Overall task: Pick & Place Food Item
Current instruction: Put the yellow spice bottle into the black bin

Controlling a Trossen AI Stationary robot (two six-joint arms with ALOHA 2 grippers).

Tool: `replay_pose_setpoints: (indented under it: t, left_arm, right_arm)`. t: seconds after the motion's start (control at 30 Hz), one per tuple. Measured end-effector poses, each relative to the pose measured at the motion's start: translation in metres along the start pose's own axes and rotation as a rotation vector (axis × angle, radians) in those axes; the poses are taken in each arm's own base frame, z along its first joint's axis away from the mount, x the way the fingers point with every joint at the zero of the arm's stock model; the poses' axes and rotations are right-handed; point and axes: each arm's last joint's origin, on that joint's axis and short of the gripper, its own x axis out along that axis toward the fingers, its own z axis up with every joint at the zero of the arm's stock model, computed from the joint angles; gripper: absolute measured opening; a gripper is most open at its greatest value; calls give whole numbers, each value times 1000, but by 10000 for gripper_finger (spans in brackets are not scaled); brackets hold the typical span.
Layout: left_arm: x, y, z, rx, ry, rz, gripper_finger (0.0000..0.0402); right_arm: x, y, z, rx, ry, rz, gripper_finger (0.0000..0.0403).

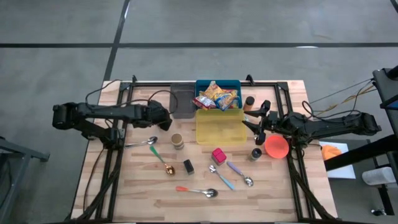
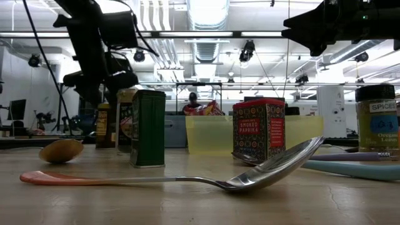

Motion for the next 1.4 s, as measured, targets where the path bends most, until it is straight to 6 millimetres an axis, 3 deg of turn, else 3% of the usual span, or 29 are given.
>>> replay_pose_setpoints:
  t: [0.8, 1.13, 1.4]
  left_arm:
    - [7, 1, 0, -12, -19, -28, 307]
    - [7, 1, 0, -13, -20, -30, 218]
    - [7, 1, 0, -16, -20, -31, 227]
  right_arm:
    - [0, 0, 0, 0, 0, 0, 203]
    - [0, 0, 0, 0, 0, 0, 203]
    - [0, 0, 0, 0, 0, 0, 203]
